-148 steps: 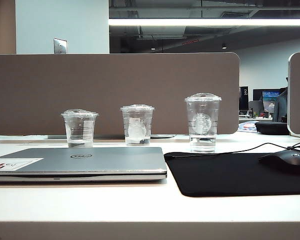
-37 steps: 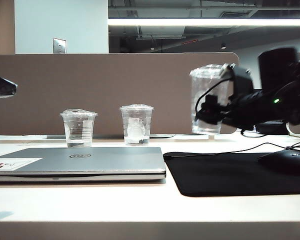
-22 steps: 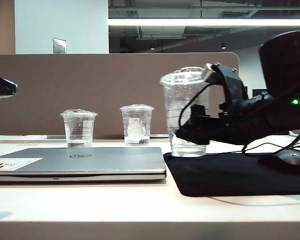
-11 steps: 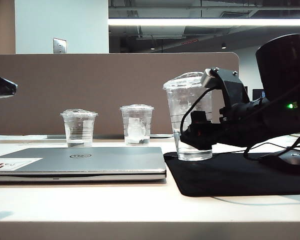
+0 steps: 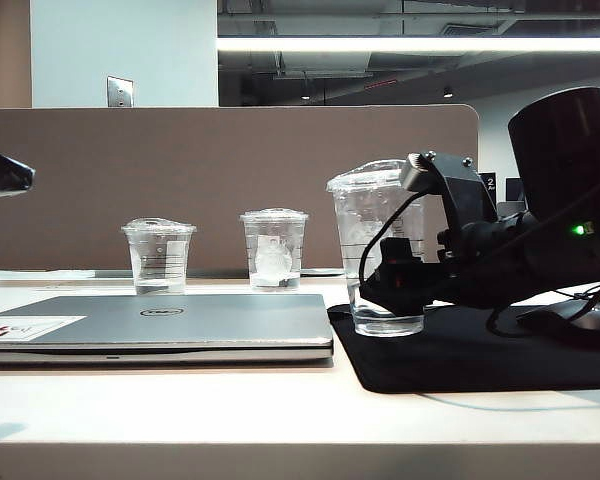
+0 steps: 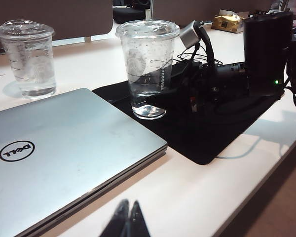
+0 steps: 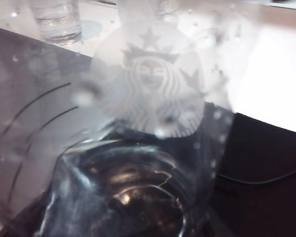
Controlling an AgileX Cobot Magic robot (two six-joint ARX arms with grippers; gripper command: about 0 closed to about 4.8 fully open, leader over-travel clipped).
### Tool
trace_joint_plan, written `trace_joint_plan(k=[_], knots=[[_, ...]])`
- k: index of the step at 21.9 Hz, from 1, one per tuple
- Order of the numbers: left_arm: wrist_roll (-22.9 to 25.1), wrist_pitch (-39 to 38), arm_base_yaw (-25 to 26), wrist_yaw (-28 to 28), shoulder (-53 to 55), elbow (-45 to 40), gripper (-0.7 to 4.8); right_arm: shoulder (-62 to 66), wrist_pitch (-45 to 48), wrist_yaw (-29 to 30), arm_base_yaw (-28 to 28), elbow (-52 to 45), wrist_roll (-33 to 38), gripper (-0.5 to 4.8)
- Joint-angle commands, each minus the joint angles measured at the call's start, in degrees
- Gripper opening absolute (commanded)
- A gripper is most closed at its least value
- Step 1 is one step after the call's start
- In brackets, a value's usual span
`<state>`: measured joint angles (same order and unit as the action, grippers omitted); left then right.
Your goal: Pick up the coffee cup on the right and place it on the right side of the laptop.
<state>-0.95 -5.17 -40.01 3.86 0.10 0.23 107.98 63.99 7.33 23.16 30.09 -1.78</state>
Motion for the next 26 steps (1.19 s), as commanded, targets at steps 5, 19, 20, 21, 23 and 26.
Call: trace_joint_plan(k=[5, 19, 20, 21, 23, 26], knots=[[0.1, 0.5, 0.0, 0.0, 0.0, 0.2, -0.05, -0.3, 2.1, 0.0, 0.1, 0.2, -0.2, 4.44], [0.1, 0.5, 0.1, 0.0, 0.0, 0.2, -0.05, -1.4, 2.5, -4.2, 0.1, -3.0, 0.3, 4.79], [0.1, 0.5, 0.1, 0.0, 0.0, 0.2, -0.05, -2.0, 3.2, -5.5, 0.1, -4.2, 0.3, 4.79], [0.1, 0.5, 0.1, 0.0, 0.0, 0.2, -0.05, -2.6, 3.9, -6.1, 0.1, -5.2, 0.4, 4.79], [0.1, 0.5, 0.1, 0.0, 0.0, 0.2, -0.05, -4.3, 5.5, -6.2, 0.1, -7.7, 0.5, 4.79], [0.1, 0.5, 0.1, 0.0, 0.0, 0.2, -0.05, -7.4, 6.8, -6.2, 0.1, -11.2, 0.6, 4.79]])
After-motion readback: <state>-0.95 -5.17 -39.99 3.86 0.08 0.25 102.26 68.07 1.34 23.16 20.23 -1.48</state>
